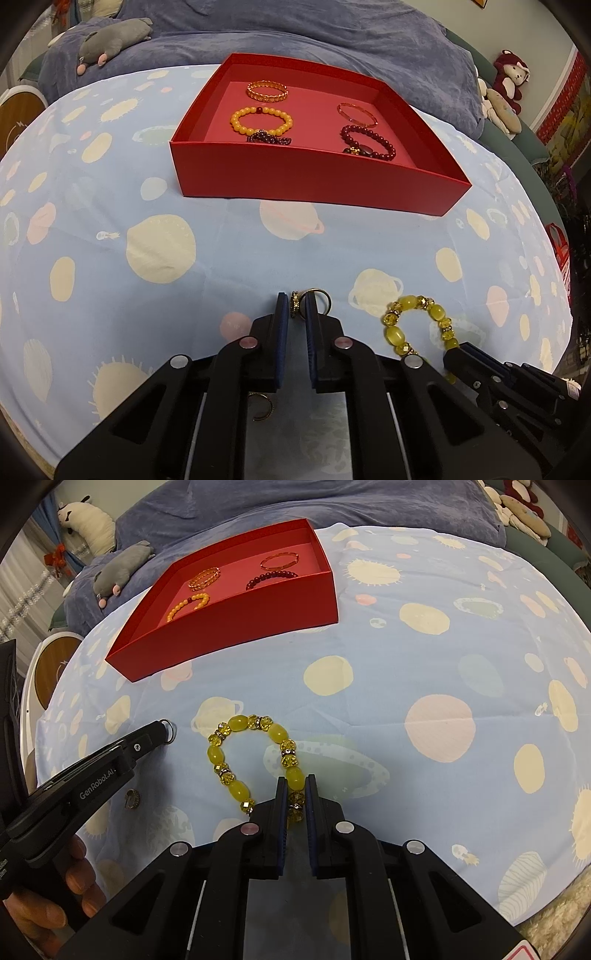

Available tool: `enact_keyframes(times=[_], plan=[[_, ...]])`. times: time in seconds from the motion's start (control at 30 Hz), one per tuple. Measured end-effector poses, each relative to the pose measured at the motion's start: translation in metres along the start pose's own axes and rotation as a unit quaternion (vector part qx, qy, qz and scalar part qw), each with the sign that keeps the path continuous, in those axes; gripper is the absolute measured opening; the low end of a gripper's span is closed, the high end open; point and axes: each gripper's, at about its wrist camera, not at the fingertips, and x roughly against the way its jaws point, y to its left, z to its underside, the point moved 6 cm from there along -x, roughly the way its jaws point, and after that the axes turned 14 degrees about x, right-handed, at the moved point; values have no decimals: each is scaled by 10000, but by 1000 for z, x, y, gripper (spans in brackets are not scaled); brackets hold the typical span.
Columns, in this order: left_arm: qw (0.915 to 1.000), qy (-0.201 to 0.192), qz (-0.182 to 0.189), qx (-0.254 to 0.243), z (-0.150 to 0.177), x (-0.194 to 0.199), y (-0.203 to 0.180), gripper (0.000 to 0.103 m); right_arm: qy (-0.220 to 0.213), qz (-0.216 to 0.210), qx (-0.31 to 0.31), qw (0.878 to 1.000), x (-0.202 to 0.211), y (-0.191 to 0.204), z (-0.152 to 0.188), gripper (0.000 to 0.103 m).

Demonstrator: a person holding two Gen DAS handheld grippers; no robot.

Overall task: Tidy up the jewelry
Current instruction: 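Grasp the gold ring with the left tool while the right tool grasps the yellow bead bracelet, then carry the ring and yellow bracelet into the red box and open both tools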

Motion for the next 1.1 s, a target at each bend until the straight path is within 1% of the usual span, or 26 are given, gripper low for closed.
enact_keyframes(times=[0.17, 0.23, 0.37, 0.5, 0.87, 1.1], plan=[[10000, -47, -18, -13, 0, 1, -1, 8, 6, -37, 19, 10000, 0, 1, 1, 9], [10000, -69, -6, -14, 0, 3, 0, 5, 3, -73, 10, 10000, 1, 1, 1, 9], [9999, -97, 38, 10, -1, 10, 2, 5, -91, -102, 13, 9999, 9, 2, -2, 9], [9998, -138, 96, 48, -2, 19, 5, 5, -215, -127, 55, 9997, 19, 5, -7, 9], [9997, -190, 91, 152, 4, 51, 22, 5, -535, -224, 129, 9982, 52, 14, -22, 9], [9996, -184, 155, 127, 4, 70, 22, 5, -712, -208, 149, 9971, 75, 13, -33, 9]])
